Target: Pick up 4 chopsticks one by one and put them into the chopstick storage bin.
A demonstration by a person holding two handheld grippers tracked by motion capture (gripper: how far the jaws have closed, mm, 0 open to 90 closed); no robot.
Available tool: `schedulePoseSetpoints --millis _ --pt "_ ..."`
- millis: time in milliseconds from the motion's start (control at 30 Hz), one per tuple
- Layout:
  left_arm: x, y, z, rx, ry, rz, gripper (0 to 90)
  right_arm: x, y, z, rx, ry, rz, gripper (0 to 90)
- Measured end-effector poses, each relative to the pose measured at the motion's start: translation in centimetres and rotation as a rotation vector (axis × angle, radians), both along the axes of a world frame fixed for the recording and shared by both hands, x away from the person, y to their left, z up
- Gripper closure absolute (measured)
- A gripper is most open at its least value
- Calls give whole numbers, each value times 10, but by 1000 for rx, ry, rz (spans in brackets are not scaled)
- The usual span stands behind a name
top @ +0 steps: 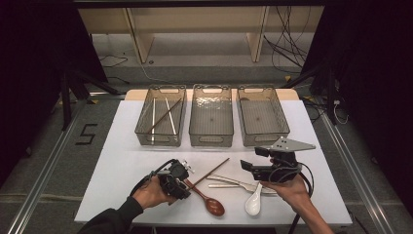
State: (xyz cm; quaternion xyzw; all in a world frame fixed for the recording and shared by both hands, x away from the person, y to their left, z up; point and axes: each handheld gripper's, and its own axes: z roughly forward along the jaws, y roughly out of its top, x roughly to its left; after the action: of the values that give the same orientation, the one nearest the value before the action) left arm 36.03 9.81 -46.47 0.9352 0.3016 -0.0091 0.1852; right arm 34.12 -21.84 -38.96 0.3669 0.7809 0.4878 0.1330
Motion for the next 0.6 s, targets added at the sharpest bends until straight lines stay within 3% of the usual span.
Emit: schedulePoseSetpoints --millis 333,600 --pt "0 -5 0 23 -19 -23 818 0 0 0 -3 1 2 274" --pt "0 -5 5 8 -26 -41 839 0 1 0 -4 0 2 275"
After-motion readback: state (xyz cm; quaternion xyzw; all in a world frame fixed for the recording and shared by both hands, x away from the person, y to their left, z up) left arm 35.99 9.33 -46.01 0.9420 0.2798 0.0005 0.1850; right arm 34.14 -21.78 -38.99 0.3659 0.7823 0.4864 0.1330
